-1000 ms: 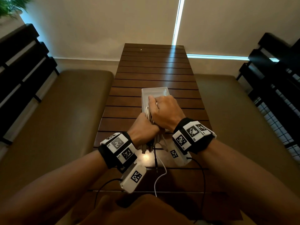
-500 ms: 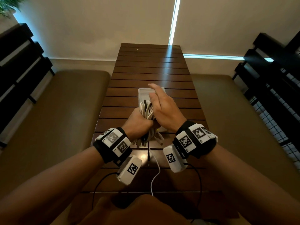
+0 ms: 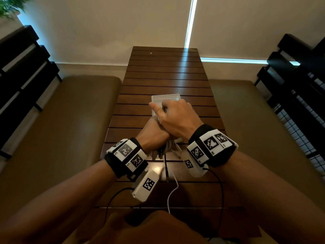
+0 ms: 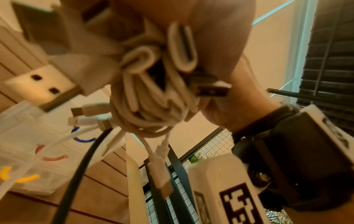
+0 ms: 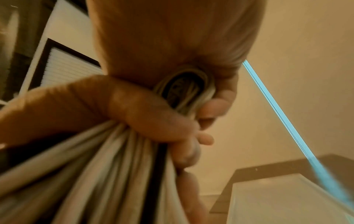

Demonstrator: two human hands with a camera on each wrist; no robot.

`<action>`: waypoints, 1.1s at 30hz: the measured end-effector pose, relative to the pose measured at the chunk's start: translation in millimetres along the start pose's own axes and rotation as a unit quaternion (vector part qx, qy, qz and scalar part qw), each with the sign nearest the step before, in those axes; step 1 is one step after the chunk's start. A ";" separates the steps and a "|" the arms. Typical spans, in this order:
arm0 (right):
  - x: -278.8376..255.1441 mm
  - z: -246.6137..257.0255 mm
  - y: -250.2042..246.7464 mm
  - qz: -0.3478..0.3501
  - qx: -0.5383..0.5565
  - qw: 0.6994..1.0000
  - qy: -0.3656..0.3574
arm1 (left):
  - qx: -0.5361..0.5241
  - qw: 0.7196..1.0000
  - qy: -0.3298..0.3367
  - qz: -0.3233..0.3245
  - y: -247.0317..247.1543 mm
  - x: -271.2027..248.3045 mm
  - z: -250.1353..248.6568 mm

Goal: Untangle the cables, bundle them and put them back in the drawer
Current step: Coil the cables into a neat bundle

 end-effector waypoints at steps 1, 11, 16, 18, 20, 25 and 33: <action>1.6 -2.0 -0.3 -0.009 0.021 1.000 -0.004 | -0.024 1.000 -0.004 0.014 2.6 2.2 -2.4; 4.9 -9.1 3.6 0.029 0.110 0.993 -0.009 | -0.113 0.992 -0.055 0.000 -1.4 0.8 5.1; -15.0 -49.0 34.7 0.150 0.391 0.891 0.174 | -0.309 0.929 -0.199 -0.041 -34.6 12.1 36.1; -30.6 -43.9 53.5 0.240 0.358 0.893 0.133 | -0.358 0.909 -0.213 -0.007 -37.5 13.0 38.5; -41.4 -37.1 66.2 0.294 0.399 0.859 0.126 | -0.367 0.904 -0.217 0.032 -32.3 10.2 37.6; -50.0 -29.9 81.0 0.327 0.441 0.822 0.154 | -0.431 0.864 -0.258 0.025 -27.1 2.9 48.5; -71.8 -22.0 95.3 0.273 0.150 0.947 0.075 | -0.328 0.894 -0.256 -0.167 -72.5 12.6 63.9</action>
Point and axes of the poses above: each hand's wrist, its own x-axis towards the middle knuckle, its own y-axis out of the palm, z = x × y, the point moved 7 cm from there along x, towards the middle knuckle, and after that the axes turned 4 degrees about -z, right-handed, at the moved point
